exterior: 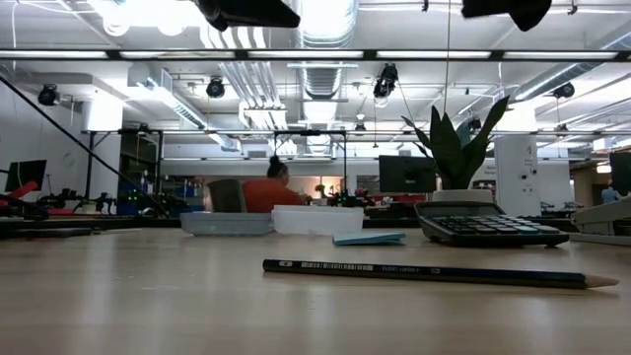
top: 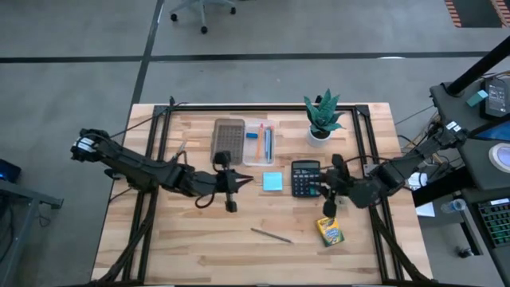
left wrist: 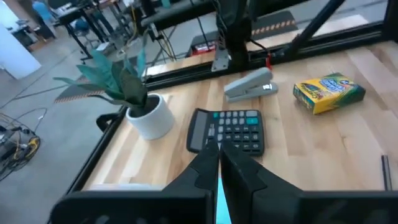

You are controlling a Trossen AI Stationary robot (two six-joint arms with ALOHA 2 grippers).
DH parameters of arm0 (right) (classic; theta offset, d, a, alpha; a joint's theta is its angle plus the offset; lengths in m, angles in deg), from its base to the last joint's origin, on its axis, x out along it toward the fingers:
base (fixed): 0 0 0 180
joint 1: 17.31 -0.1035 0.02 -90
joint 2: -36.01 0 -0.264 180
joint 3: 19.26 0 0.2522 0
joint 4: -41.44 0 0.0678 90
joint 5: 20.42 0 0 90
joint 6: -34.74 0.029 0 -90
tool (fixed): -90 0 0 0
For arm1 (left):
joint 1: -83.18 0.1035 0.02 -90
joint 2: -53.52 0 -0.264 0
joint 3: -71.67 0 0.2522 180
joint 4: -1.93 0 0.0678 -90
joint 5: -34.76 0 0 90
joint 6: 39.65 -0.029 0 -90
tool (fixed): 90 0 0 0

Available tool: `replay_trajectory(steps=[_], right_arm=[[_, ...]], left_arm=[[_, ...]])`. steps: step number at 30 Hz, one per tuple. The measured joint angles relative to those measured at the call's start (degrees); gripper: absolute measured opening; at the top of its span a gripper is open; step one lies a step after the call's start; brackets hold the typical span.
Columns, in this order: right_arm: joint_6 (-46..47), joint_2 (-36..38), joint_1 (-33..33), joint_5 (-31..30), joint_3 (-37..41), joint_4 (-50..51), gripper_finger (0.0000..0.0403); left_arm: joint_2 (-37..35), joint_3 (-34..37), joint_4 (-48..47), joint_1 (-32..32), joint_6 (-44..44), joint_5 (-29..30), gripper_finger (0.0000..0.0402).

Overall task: Pack school essentials
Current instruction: Put the blue pencil into the transparent supply box

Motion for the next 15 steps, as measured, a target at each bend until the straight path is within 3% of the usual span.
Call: replay_trajectory(steps=[6,11,15], right_arm=[[0.66,-6.84,5.15,4.41,-6.47,9.99,0.0061],[-6.47,-12.75,7.9,10.53,-9.31,10.09,0.0061],[-10.97,-17.96,7.91,10.71,-11.94,9.68,0.006]], left_arm=[[-1.46,3.47,0.98,0.24,0.29,0.04,0.0],[-1.18,3.59,0.94,0.24,0.59,0.03,0.0],[-1.19,3.58,1.0,0.24,0.59,0.04,0.0]])
